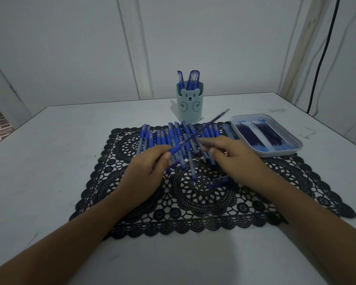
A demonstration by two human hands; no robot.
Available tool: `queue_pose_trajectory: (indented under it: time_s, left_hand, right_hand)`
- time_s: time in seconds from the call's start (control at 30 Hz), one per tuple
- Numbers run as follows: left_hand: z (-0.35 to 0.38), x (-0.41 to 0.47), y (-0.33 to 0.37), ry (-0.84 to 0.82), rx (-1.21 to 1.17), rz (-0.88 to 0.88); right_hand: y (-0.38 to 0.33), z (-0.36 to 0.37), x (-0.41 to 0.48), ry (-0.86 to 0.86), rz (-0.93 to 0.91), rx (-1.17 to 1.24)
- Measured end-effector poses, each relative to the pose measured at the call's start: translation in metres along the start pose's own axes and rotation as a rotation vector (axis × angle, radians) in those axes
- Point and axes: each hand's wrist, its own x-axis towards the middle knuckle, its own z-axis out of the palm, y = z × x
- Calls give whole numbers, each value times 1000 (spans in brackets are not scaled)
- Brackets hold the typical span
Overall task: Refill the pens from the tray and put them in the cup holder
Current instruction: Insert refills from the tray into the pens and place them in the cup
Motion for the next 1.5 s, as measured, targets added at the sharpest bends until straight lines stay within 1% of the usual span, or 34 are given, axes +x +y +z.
queue_pose_trajectory:
  time_s: [0.07, 0.13, 0.17, 0.23, 0.4, 0.57, 0.63, 0.7, 0.83, 0.9, 0.93, 1.03, 1.2, 1.5]
  left_hand:
    - [0, 0, 0, 25, -21, -46]
    - [0, 0, 0, 33, -26, -68]
    - [0, 0, 0, 33, -21, -72]
    - [0, 0, 0, 30, -3, -65]
    - [-1, 1, 2, 5, 26, -34]
    - [-1, 0, 2, -2, 45, -20]
    - [-1, 1, 2, -5, 47, -20]
    - [-1, 1, 2, -7, 45, -14]
    - [0, 1, 1, -18, 32, 9]
    - [0, 0, 0, -26, 35, 14]
    - [0, 0, -1, -32, 40, 16]
    - [1, -1, -1, -57, 57, 19]
    - [1, -1, -2, -75, 81, 30]
    - [1, -2, -4, -133, 135, 70]
  right_hand:
    - [10, 2, 3, 51, -32, -255]
    - [20, 8, 4, 20, -43, -429]
    - [24, 11, 5, -11, -38, -475]
    - [25, 15, 6, -40, -36, -513]
    - [19, 17, 11, -18, -61, -564]
    - [18, 16, 13, -51, -88, -620]
    - [19, 18, 13, -41, -99, -598]
    - [19, 17, 15, 8, -89, -497]
    - [6, 7, 13, 146, 18, 4]
    - [-1, 3, 8, 175, -3, 175]
    - [-4, 2, 5, 183, -27, 213]
    - [-8, 1, 1, 189, -90, 207]
    - [-5, 5, 2, 169, -144, 88]
    - [-5, 3, 1, 48, -139, -100]
